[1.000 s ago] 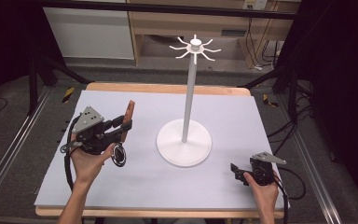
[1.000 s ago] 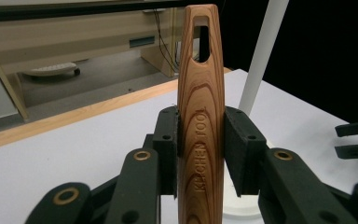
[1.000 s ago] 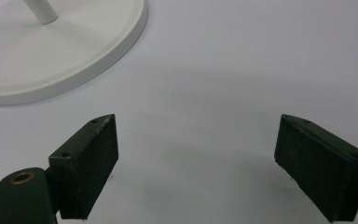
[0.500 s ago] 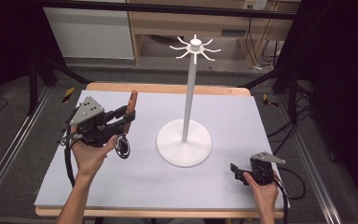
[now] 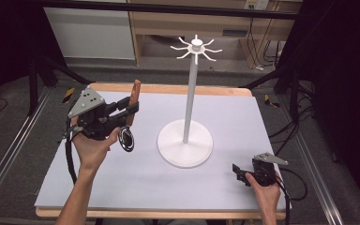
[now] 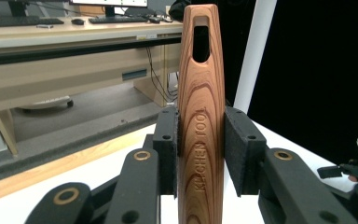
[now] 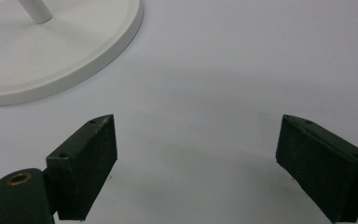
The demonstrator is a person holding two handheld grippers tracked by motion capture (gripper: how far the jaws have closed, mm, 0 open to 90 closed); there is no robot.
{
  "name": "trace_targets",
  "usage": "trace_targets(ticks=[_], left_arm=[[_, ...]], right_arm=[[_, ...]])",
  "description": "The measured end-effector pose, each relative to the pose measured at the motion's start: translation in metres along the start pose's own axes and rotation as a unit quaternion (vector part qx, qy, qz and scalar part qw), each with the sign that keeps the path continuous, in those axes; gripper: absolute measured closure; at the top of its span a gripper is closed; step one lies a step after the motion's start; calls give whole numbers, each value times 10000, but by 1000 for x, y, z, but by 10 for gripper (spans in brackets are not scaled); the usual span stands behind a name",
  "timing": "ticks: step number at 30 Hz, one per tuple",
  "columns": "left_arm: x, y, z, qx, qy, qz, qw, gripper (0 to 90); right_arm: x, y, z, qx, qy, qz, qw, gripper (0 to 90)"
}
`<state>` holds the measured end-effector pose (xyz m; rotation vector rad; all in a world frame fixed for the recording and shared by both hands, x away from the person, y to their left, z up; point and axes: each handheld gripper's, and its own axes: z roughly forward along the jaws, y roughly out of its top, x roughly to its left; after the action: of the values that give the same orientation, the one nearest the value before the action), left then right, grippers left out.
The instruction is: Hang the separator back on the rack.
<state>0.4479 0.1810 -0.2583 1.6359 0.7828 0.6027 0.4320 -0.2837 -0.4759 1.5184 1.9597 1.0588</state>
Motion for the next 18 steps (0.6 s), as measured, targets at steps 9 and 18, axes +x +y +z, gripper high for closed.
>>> trace_targets(ticks=[9, 18], left_arm=[[-5, 10, 0, -75, -54, 68, 9999, 675], [-13, 21, 3, -111, -107, 148, 9998, 675]], right_arm=[[0, 0, 0, -5, 7, 11, 10000, 129], [0, 0, 0, -6, 11, 8, 10000, 129]])
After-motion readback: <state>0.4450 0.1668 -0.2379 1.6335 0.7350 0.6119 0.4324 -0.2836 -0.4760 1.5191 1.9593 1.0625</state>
